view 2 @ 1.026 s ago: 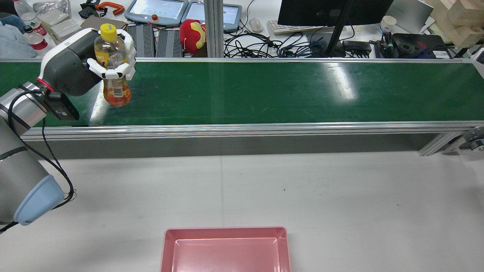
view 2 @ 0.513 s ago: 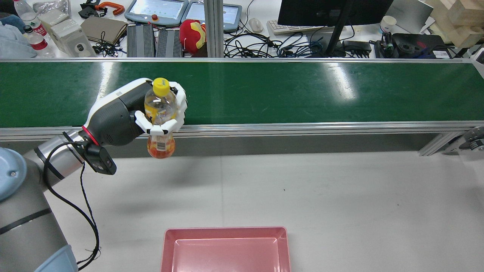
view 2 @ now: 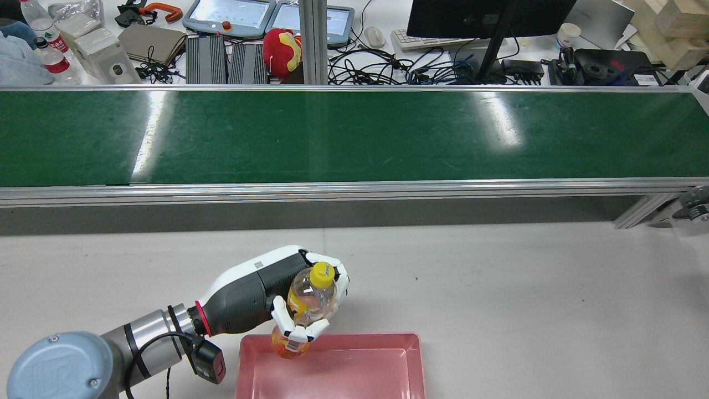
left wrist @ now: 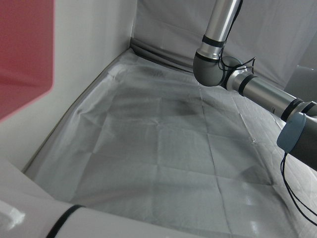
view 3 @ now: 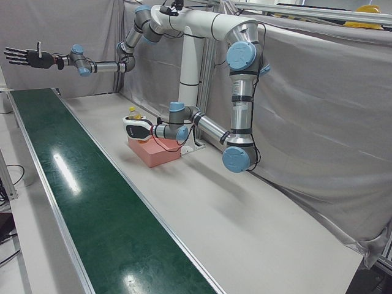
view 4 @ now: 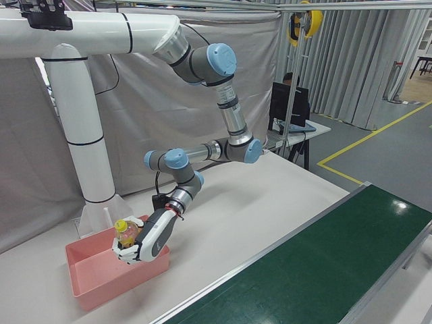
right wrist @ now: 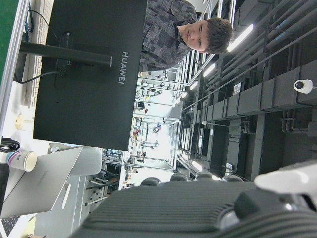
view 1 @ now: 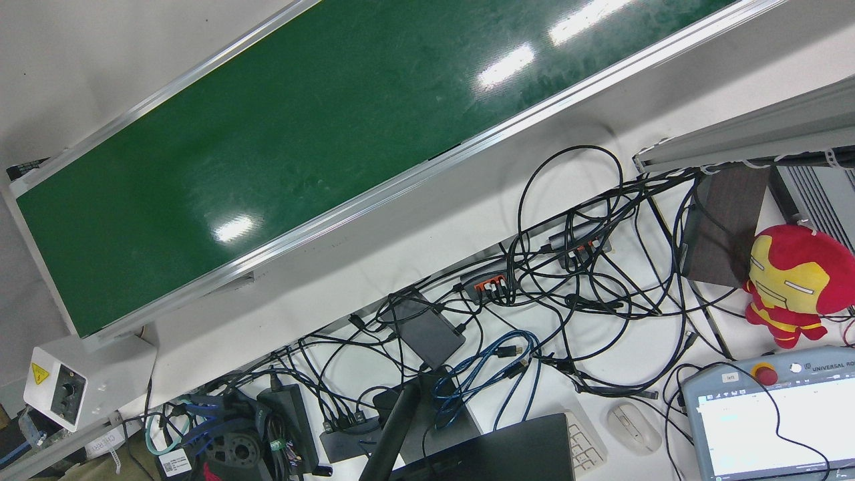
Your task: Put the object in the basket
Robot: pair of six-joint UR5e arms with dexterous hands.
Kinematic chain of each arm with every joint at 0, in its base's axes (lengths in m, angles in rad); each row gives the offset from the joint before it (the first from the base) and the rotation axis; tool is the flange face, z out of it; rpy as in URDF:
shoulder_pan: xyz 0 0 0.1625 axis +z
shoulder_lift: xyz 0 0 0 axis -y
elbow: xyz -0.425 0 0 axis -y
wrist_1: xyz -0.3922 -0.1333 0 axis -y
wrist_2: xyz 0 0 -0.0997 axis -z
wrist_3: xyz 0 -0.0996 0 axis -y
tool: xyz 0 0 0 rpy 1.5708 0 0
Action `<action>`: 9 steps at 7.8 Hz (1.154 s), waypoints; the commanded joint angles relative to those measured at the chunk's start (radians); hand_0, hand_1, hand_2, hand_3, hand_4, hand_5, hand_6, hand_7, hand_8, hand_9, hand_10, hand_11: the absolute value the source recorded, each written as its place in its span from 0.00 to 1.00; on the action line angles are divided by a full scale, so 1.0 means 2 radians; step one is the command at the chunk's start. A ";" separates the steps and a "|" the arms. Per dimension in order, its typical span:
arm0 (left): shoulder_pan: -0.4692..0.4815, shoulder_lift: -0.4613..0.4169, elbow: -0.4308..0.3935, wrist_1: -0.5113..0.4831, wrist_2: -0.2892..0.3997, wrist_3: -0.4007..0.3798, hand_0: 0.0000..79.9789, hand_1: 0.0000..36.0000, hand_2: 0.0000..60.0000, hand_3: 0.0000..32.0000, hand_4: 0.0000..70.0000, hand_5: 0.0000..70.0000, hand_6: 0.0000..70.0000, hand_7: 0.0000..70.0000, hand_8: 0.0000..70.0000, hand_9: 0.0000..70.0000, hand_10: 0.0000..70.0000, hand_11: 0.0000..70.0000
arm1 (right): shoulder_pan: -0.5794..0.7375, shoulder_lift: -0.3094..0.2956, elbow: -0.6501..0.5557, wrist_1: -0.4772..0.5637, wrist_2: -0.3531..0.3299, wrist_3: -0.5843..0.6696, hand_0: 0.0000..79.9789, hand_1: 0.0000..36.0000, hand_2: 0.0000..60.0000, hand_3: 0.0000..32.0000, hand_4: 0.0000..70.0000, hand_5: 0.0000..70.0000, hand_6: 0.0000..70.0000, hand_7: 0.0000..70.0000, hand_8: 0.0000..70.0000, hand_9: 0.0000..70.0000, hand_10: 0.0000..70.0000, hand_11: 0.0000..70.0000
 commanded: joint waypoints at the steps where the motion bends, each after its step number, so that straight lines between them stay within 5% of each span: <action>1: 0.046 0.002 -0.021 0.011 -0.001 0.037 1.00 1.00 1.00 0.00 0.93 1.00 0.83 1.00 1.00 1.00 0.64 0.93 | 0.000 0.000 -0.001 0.000 0.000 0.000 0.00 0.00 0.00 0.00 0.00 0.00 0.00 0.00 0.00 0.00 0.00 0.00; 2: 0.058 0.006 -0.020 0.012 -0.001 0.039 1.00 1.00 1.00 0.00 0.92 1.00 0.83 0.99 1.00 1.00 0.63 0.92 | 0.000 0.000 -0.001 0.000 0.000 0.000 0.00 0.00 0.00 0.00 0.00 0.00 0.00 0.00 0.00 0.00 0.00 0.00; 3: 0.059 0.010 -0.029 0.022 0.000 0.039 0.70 1.00 1.00 0.00 0.66 1.00 0.38 0.57 0.70 0.90 0.47 0.69 | 0.000 0.000 -0.001 0.000 0.000 0.001 0.00 0.00 0.00 0.00 0.00 0.00 0.00 0.00 0.00 0.00 0.00 0.00; 4: 0.062 0.041 -0.055 0.027 0.000 0.041 0.62 1.00 1.00 0.00 0.26 1.00 0.11 0.29 0.35 0.48 0.31 0.49 | 0.000 0.000 -0.001 0.000 0.000 0.000 0.00 0.00 0.00 0.00 0.00 0.00 0.00 0.00 0.00 0.00 0.00 0.00; 5: 0.063 0.055 -0.063 0.024 0.000 0.041 0.62 1.00 1.00 0.00 0.14 0.91 0.03 0.19 0.30 0.40 0.28 0.44 | 0.000 0.000 -0.001 0.000 0.000 0.000 0.00 0.00 0.00 0.00 0.00 0.00 0.00 0.00 0.00 0.00 0.00 0.00; 6: 0.062 0.054 -0.063 0.024 0.000 0.040 0.60 1.00 1.00 0.04 0.11 0.66 0.00 0.06 0.29 0.36 0.22 0.35 | 0.000 0.000 -0.001 0.000 0.000 0.000 0.00 0.00 0.00 0.00 0.00 0.00 0.00 0.00 0.00 0.00 0.00 0.00; 7: 0.062 0.053 -0.063 0.023 -0.001 0.040 0.94 0.31 0.00 0.14 0.13 0.37 0.00 0.03 0.14 0.16 0.12 0.21 | 0.000 0.000 -0.001 0.000 0.000 0.000 0.00 0.00 0.00 0.00 0.00 0.00 0.00 0.00 0.00 0.00 0.00 0.00; 8: 0.059 0.053 -0.066 0.019 -0.001 0.039 1.00 0.14 0.00 0.20 0.09 0.33 0.00 0.00 0.10 0.12 0.09 0.17 | 0.000 0.000 -0.001 0.000 0.000 0.000 0.00 0.00 0.00 0.00 0.00 0.00 0.00 0.00 0.00 0.00 0.00 0.00; 9: 0.059 0.052 -0.070 0.019 -0.001 0.039 1.00 0.10 0.00 0.25 0.08 0.31 0.00 0.00 0.09 0.10 0.08 0.15 | 0.000 0.000 -0.001 0.000 0.000 0.000 0.00 0.00 0.00 0.00 0.00 0.00 0.00 0.00 0.00 0.00 0.00 0.00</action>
